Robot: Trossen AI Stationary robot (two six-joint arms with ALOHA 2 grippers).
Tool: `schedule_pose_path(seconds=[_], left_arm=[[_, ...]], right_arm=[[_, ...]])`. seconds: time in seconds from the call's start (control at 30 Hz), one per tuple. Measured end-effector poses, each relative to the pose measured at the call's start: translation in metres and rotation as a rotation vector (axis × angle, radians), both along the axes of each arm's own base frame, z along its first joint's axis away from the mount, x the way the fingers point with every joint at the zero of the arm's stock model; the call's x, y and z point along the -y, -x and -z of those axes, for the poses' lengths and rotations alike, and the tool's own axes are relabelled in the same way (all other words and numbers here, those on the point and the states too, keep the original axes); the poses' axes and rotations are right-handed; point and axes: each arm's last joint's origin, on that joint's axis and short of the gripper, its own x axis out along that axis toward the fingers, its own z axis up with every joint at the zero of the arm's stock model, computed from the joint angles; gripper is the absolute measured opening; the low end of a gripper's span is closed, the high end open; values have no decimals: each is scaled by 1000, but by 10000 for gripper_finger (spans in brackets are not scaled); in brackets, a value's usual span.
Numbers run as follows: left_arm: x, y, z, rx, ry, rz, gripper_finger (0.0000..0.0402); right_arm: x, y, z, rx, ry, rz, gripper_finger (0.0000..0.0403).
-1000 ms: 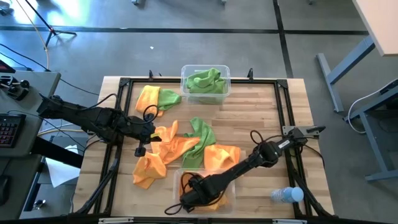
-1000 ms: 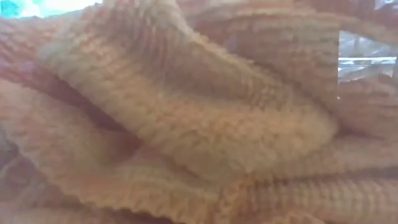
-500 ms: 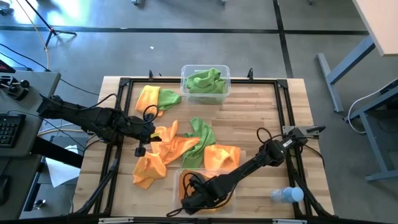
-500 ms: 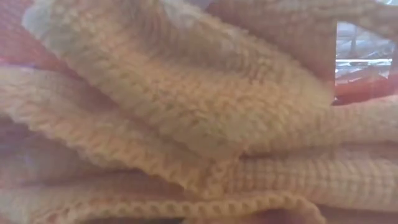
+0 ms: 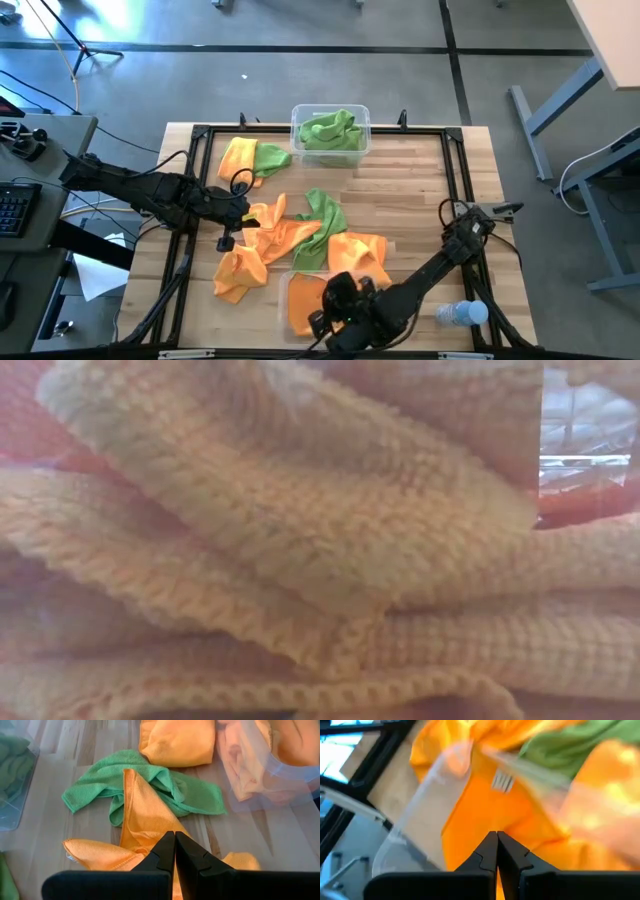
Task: Sort microfiber towel by color & place in baskets
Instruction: Put the green towel into the top transparent bin
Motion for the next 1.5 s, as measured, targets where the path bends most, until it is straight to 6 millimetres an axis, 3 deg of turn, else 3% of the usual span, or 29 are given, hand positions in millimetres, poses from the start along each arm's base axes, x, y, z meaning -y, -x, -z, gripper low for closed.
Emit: schedule_pose_path(seconds=[0.2,0.47,0.7,0.87,1.2,1.37,1.5], left_arm=[[1,-3,-3,39,9,0,0],[1,-6,-7,93,34,-24,0],[-1,-7,-8,120,-5,-75,0],[-3,-7,-9,135,-60,-142,0],[-6,-7,-9,161,41,-349,0],[-8,-8,-9,188,157,-520,0],[-15,-13,-6,181,197,-629,0]], right_arm=[[33,11,-17,-119,133,22,0],[88,13,-31,-297,326,-120,0],[140,31,-20,-399,393,-278,0],[175,67,-1,-329,361,-407,0],[222,166,23,93,319,-518,0],[236,197,30,304,311,-602,0],[247,212,40,349,347,-584,0]])
